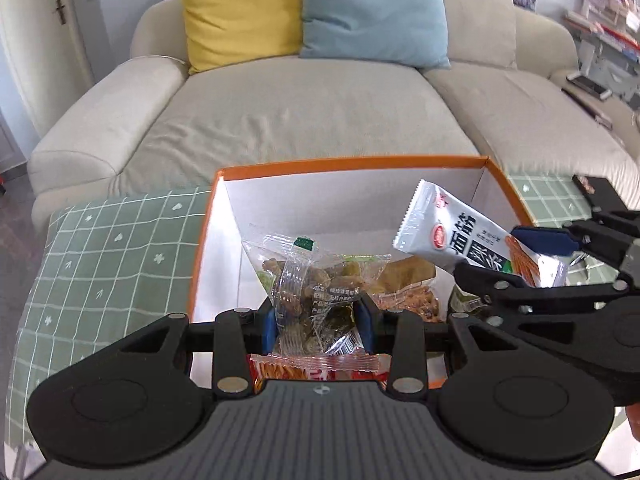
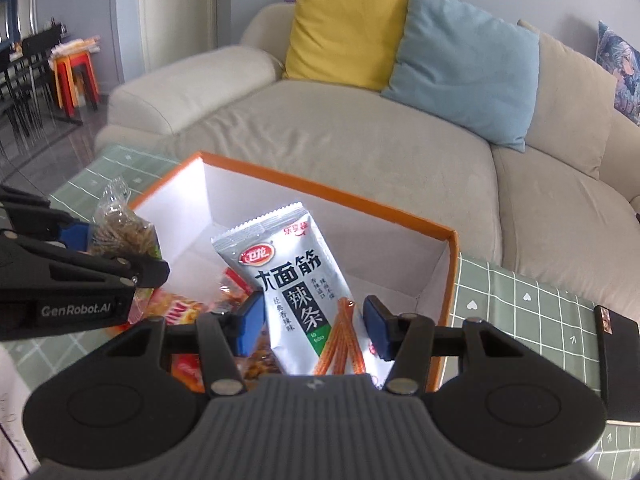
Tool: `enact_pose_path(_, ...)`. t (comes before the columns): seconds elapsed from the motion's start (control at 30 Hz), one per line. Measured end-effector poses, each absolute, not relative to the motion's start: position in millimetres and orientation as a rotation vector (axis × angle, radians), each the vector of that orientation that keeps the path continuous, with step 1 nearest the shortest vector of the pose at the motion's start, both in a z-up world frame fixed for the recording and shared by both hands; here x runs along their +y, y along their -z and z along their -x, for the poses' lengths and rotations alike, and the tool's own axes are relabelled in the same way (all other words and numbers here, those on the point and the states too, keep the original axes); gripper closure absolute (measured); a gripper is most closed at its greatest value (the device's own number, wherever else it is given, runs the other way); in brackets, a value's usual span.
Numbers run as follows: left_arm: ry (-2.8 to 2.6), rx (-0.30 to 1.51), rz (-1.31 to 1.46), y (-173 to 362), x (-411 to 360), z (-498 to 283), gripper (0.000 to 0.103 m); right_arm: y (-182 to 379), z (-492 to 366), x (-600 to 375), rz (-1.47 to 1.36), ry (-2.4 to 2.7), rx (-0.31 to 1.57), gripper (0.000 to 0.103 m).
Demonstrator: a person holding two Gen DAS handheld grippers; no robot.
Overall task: Organize snacks
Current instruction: 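Lift both packets and carry them over the orange box, then open both tools to drop the packets into the box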
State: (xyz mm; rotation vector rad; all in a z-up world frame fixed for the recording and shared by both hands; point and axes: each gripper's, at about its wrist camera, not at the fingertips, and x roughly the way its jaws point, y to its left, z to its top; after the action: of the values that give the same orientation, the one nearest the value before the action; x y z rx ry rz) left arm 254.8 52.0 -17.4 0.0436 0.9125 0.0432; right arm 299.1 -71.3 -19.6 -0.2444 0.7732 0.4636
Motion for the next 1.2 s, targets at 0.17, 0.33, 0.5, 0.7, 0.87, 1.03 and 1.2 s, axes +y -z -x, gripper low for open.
enact_pose_path(0.17,-0.037,0.960,-0.097,36,49,-279,0.060,39,-321,-60,0.284,-0.442,0.818,0.051)
enact_pose_path(0.33,-0.025,0.994,-0.133,53,47,-295,0.060,57,-331,-51,0.360,-0.418,0.840,0.051)
enact_pose_path(0.5,-0.055,1.014,-0.197,65,44,-306,0.060,67,-334,-45,0.425,-0.403,0.838,0.051)
enact_pose_path(0.7,-0.082,1.068,-0.247,77,39,-314,0.059,80,-343,-41,0.457,-0.383,0.870,0.051)
enact_pose_path(0.87,-0.105,1.096,-0.260,83,41,-316,0.056,83,-346,-43,0.467,-0.381,0.877,0.050)
enact_pose_path(1.03,-0.109,1.088,-0.247,81,44,-315,0.052,83,-347,-44,0.477,-0.384,0.887,0.049)
enact_pose_path(1.2,-0.098,1.044,-0.273,75,41,-305,0.032,79,-343,-46,0.485,-0.413,0.874,0.041)
